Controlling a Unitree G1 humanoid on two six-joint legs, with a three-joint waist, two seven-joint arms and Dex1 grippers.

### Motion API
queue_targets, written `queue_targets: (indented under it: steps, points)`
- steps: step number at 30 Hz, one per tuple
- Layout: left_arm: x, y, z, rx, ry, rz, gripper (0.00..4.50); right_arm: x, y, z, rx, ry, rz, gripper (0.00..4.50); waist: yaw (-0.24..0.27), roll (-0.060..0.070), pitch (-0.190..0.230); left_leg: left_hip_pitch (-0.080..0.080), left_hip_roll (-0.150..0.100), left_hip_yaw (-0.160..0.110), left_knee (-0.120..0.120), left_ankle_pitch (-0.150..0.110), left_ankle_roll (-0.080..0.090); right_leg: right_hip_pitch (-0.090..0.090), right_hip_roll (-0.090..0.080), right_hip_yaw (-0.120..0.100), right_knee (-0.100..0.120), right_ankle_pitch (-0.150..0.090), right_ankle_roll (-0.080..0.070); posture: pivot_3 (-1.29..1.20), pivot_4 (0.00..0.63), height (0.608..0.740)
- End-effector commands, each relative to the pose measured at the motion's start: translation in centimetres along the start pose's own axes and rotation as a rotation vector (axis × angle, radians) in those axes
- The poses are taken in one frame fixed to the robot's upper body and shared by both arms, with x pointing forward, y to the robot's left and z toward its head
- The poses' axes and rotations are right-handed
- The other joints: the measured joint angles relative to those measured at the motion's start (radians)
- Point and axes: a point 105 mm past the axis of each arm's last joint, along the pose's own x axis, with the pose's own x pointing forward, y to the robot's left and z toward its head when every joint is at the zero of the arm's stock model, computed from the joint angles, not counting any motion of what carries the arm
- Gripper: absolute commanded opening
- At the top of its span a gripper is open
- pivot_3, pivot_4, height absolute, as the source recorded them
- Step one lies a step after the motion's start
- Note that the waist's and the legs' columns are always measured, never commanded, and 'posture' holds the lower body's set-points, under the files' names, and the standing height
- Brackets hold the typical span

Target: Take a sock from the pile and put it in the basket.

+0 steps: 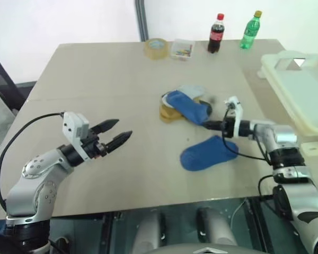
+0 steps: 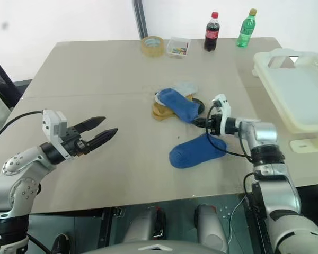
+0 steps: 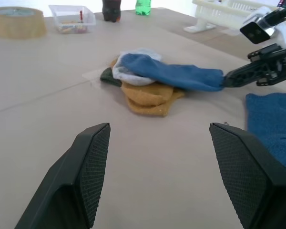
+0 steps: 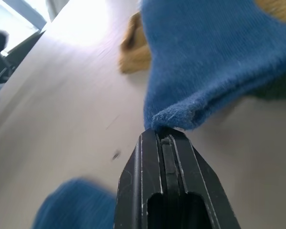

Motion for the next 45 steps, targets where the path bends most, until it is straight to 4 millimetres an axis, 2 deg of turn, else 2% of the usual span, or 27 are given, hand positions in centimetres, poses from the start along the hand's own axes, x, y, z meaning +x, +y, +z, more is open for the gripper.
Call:
queue_targets:
  steps: [1,5,7,9,13,16,19,26,30,36,40,44,45]
  points:
    - [0.2,-0.2,0.7,0.027,-0.026,-0.017,3.57,-1.6,2.3,0.0,-0.026,0.040,0.101,0.03,0.002,0.000,0.000,0.000,0.000,0.000,0.000,0.000,0.000,0.000,0.000,0.000,0.000,0.000,0.000,0.00,0.150,0.740]
    - [0.5,-0.3,0.3,0.024,-0.020,-0.029,3.57,-3.1,-0.3,-0.5,-0.026,0.058,-0.045,0.03,0.002,0.000,0.000,0.000,-0.001,0.000,0.000,0.000,0.000,0.000,0.000,0.000,0.000,-0.001,-0.001,0.00,0.150,0.740]
    - [0.7,-0.5,0.2,0.024,-0.017,-0.039,3.57,-3.9,-3.2,0.2,-0.001,0.010,-0.202,0.03,0.001,-0.001,0.000,0.000,-0.002,0.001,0.000,0.000,0.000,0.000,0.000,0.001,0.000,-0.001,-0.001,0.00,0.150,0.740]
    - [0.9,-0.5,0.2,0.022,-0.018,-0.047,3.57,-4.5,-5.0,0.7,0.016,-0.022,-0.306,0.03,0.002,-0.001,0.000,0.000,-0.002,0.002,0.001,0.000,0.000,0.000,0.001,0.001,0.000,-0.002,-0.003,0.00,0.150,0.740]
    - [1.3,-0.7,0.0,-0.001,-0.020,-0.061,3.57,-5.7,-7.3,1.3,0.013,-0.054,-0.443,0.03,0.004,-0.001,0.000,0.000,-0.002,0.003,0.001,0.001,0.000,0.000,0.001,0.001,0.000,0.000,-0.001,0.00,0.150,0.740]
    - [2.6,-1.0,-0.5,-0.063,-0.025,-0.070,3.57,-6.1,-7.2,1.5,0.005,-0.056,-0.429,0.03,0.008,-0.001,0.000,0.000,-0.002,0.004,0.001,0.001,0.000,0.000,0.001,0.001,-0.001,0.000,0.000,0.00,0.150,0.740]
    - [4.9,-2.1,-1.5,-0.115,-0.006,-0.113,3.57,-6.7,-7.7,1.6,-0.001,-0.066,-0.469,0.03,0.017,-0.001,0.000,0.000,-0.002,0.004,0.001,0.001,0.000,0.001,0.001,0.001,0.000,0.000,0.001,0.00,0.150,0.740]
    - [9.7,-4.6,-2.9,-0.194,0.009,-0.188,3.57,-5.7,-5.2,0.6,-0.024,-0.011,-0.358,0.03,0.025,-0.001,0.000,-0.001,-0.001,0.005,0.002,0.001,0.000,0.001,0.003,0.001,0.000,0.000,0.001,0.00,0.150,0.740]
    - [13.4,-4.9,-4.2,-0.252,0.050,-0.133,3.57,-4.9,-4.9,-0.5,-0.022,0.003,-0.364,0.03,0.026,-0.001,0.000,-0.001,-0.002,0.004,0.003,0.001,0.000,0.002,0.003,0.001,0.000,0.000,0.001,0.00,0.150,0.740]
    - [17.1,-5.1,-5.3,-0.298,0.167,-0.069,3.57,-4.5,-4.6,-0.5,-0.025,-0.020,-0.375,0.03,0.023,-0.001,0.000,0.000,-0.001,0.002,0.006,0.001,0.000,0.003,0.005,0.001,0.001,0.000,0.001,0.00,0.150,0.740]
    - [18.5,-4.6,-5.4,-0.342,0.199,-0.015,3.57,-4.7,-4.4,-0.5,-0.027,-0.030,-0.384,0.03,0.026,-0.001,0.000,0.000,-0.001,0.001,0.007,0.001,0.000,0.004,0.005,0.001,0.001,0.000,0.001,0.00,0.150,0.740]
    - [19.0,-4.2,-5.8,-0.348,0.229,0.015,3.57,-5.0,-4.4,-0.9,-0.023,-0.035,-0.399,0.03,0.025,-0.001,0.000,0.000,-0.001,-0.003,0.008,0.000,0.000,0.005,0.005,0.001,0.001,0.000,0.001,0.00,0.150,0.740]
    - [18.9,-4.2,-5.9,-0.342,0.237,0.017,3.04,-5.0,-4.4,-0.9,-0.023,-0.036,-0.401,0.00,0.025,-0.001,0.000,0.000,-0.001,-0.004,0.008,0.001,0.000,0.005,0.005,0.001,0.001,0.000,0.001,0.00,0.150,0.740]
